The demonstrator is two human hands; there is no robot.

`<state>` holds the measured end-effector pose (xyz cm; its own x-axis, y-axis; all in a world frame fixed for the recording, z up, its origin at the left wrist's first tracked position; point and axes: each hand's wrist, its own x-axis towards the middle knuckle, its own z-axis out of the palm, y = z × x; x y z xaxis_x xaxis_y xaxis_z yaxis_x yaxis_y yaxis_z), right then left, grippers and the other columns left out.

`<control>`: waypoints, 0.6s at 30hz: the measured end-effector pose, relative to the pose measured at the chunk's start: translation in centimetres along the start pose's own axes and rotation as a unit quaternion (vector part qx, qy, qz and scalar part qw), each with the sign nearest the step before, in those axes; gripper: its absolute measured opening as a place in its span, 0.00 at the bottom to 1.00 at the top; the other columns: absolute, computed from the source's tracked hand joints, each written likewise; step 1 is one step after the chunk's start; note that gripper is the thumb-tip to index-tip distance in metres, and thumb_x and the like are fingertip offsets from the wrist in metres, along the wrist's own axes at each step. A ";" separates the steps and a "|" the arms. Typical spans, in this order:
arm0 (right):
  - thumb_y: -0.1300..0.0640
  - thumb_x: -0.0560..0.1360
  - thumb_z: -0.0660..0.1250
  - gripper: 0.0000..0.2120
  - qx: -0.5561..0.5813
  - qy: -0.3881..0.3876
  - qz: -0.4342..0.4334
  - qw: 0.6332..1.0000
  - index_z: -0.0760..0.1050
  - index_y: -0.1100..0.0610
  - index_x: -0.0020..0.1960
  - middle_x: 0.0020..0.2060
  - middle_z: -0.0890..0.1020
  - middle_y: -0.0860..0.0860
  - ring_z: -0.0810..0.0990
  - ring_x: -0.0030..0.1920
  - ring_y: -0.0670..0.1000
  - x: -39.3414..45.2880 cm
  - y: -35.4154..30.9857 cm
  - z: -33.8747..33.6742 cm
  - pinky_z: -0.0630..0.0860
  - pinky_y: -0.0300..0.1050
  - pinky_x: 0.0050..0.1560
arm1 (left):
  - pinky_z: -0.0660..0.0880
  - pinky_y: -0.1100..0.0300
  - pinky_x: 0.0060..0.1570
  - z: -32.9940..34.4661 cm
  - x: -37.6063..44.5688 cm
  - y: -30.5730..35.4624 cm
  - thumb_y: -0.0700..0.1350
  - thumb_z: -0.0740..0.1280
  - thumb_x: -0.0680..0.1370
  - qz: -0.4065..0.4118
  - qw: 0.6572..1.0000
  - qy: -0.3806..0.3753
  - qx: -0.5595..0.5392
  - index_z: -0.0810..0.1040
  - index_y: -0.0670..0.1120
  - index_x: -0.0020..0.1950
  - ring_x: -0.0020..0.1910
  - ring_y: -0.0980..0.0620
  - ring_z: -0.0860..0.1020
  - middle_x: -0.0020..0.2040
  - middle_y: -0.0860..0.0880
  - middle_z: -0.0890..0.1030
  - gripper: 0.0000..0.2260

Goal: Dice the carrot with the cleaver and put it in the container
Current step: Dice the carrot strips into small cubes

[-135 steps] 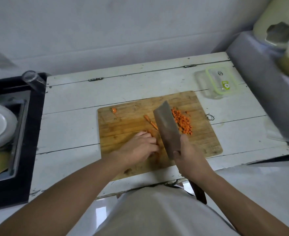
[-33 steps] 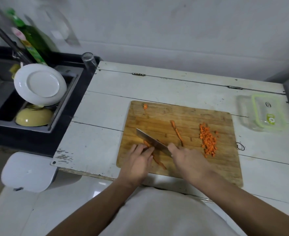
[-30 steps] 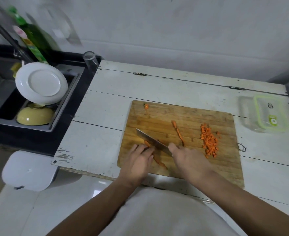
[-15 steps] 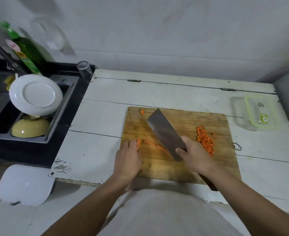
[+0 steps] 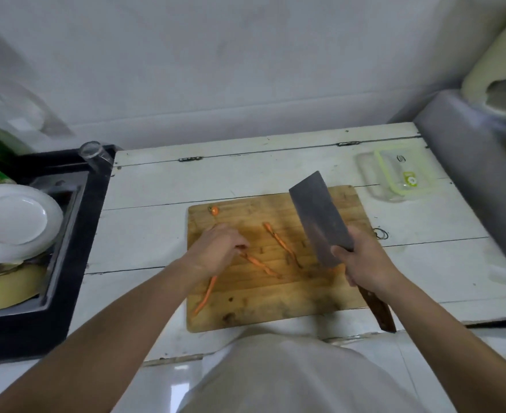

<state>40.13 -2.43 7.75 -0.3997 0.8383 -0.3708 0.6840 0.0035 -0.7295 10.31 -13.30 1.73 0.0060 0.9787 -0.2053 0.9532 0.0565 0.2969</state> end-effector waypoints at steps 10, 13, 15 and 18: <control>0.61 0.80 0.65 0.08 -0.009 0.022 0.009 1.000 0.75 0.48 0.53 0.34 0.81 0.54 0.77 0.21 0.51 -1.3 0.7 0.0 0.76 0.50 0.23 | 0.77 0.51 0.54 -0.3 1.3 -0.3 0.51 0.67 0.82 -0.054 0.996 0.067 -0.003 0.81 0.50 0.60 0.56 0.46 0.79 0.56 0.49 0.79 0.10; 0.60 0.80 0.65 0.06 -0.029 0.011 0.015 0.999 0.74 0.50 0.54 0.33 0.79 0.53 0.77 0.20 0.49 -1.5 0.5 0.2 0.76 0.48 0.23 | 0.73 0.53 0.60 -0.2 0.4 0.8 0.53 0.70 0.80 -0.004 0.999 -0.045 -0.028 0.79 0.52 0.62 0.58 0.49 0.75 0.56 0.52 0.77 0.12; 0.60 0.81 0.64 0.07 -0.043 -0.004 0.012 0.999 0.73 0.51 0.58 0.33 0.79 0.51 0.76 0.20 0.45 -1.7 0.0 0.4 0.72 0.41 0.22 | 0.69 0.54 0.59 -0.2 0.1 2.1 0.51 0.66 0.82 0.004 0.998 -0.058 0.033 0.78 0.52 0.59 0.58 0.50 0.75 0.54 0.52 0.78 0.07; 0.58 0.81 0.63 0.08 -0.049 -0.026 0.005 0.998 0.73 0.48 0.58 0.31 0.78 0.50 0.77 0.23 0.47 -1.9 -0.8 0.7 0.71 0.39 0.23 | 0.71 0.51 0.54 -0.3 -0.2 4.7 0.49 0.62 0.83 -0.043 0.993 -0.076 0.076 0.76 0.50 0.54 0.53 0.48 0.79 0.52 0.50 0.80 0.05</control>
<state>39.93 -4.36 8.63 -0.4213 0.8095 -0.4089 0.7435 0.0502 -0.6668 14.70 -13.13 3.49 -0.0437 0.9298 -0.3655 0.9868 0.0973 0.1295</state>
